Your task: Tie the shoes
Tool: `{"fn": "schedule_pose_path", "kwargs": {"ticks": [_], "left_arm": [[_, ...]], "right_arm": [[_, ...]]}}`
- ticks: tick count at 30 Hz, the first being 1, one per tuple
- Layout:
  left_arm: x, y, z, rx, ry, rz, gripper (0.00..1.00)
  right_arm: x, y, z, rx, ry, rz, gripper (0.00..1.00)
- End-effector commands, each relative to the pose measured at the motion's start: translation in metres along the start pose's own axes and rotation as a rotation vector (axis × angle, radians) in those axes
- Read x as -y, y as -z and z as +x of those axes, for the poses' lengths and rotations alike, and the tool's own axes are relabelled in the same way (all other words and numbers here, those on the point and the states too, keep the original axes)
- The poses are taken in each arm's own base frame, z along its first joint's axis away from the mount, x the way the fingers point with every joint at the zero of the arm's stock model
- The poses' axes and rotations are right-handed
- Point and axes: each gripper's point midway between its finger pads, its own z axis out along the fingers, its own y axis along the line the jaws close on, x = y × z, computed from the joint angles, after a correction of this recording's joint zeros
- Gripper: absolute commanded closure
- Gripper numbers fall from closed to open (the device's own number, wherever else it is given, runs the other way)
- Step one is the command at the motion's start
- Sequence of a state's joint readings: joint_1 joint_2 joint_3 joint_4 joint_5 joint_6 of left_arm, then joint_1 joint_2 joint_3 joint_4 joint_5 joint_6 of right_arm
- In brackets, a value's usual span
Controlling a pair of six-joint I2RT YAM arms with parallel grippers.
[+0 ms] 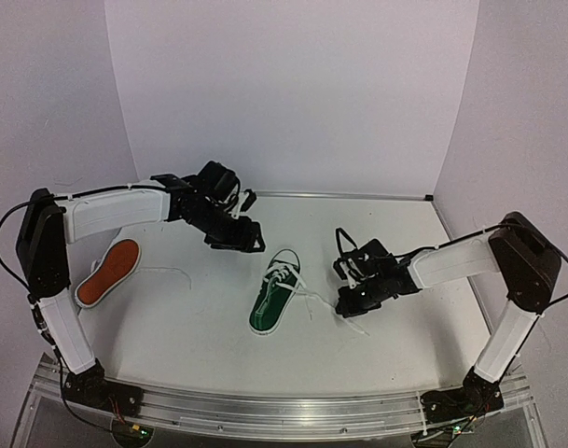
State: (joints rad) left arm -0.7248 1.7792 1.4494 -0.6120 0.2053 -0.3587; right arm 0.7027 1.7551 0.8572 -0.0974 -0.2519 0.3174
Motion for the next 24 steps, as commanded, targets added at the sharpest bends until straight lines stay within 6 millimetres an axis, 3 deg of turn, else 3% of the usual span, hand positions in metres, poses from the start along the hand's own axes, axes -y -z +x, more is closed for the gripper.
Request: {"fn": "schedule_pose_path", "kwargs": {"ticks": [1,6,7,10,11,12,15,19,24], "left_arm": [[0.016,0.005,-0.029,0.063,-0.058,0.035,0.31],[0.016,-0.006,-0.025,0.041,-0.059,0.051,0.31],[0.016,-0.007,-0.024,0.039,-0.06,0.053,0.31],[0.016,-0.007,-0.023,0.035,-0.065,0.053,0.31],[0.016,-0.006,-0.023,0.035,-0.065,0.052,0.31],[0.016,-0.006,-0.023,0.035,-0.065,0.052,0.31],[0.017,-0.005,-0.023,0.038,-0.064,0.058,0.31],[0.017,-0.003,-0.021,0.038,-0.056,0.064,0.3],[0.017,0.002,-0.018,0.049,-0.05,0.065,0.31]], "right_arm": [[-0.022,0.023,0.022,-0.033,-0.006,-0.064,1.0],[-0.053,0.054,0.029,-0.005,0.01,-0.191,1.0],[-0.055,0.055,0.034,-0.025,0.011,-0.213,0.93],[-0.054,0.058,0.04,-0.037,0.017,-0.213,0.45],[-0.053,0.059,0.036,-0.021,0.019,-0.2,0.36],[-0.05,0.06,0.03,0.001,0.023,-0.177,0.33],[-0.046,0.06,0.002,0.071,0.031,-0.11,0.37],[-0.045,0.041,-0.029,0.099,0.037,-0.051,0.49],[-0.047,0.013,-0.049,0.108,0.029,-0.033,0.55]]}}
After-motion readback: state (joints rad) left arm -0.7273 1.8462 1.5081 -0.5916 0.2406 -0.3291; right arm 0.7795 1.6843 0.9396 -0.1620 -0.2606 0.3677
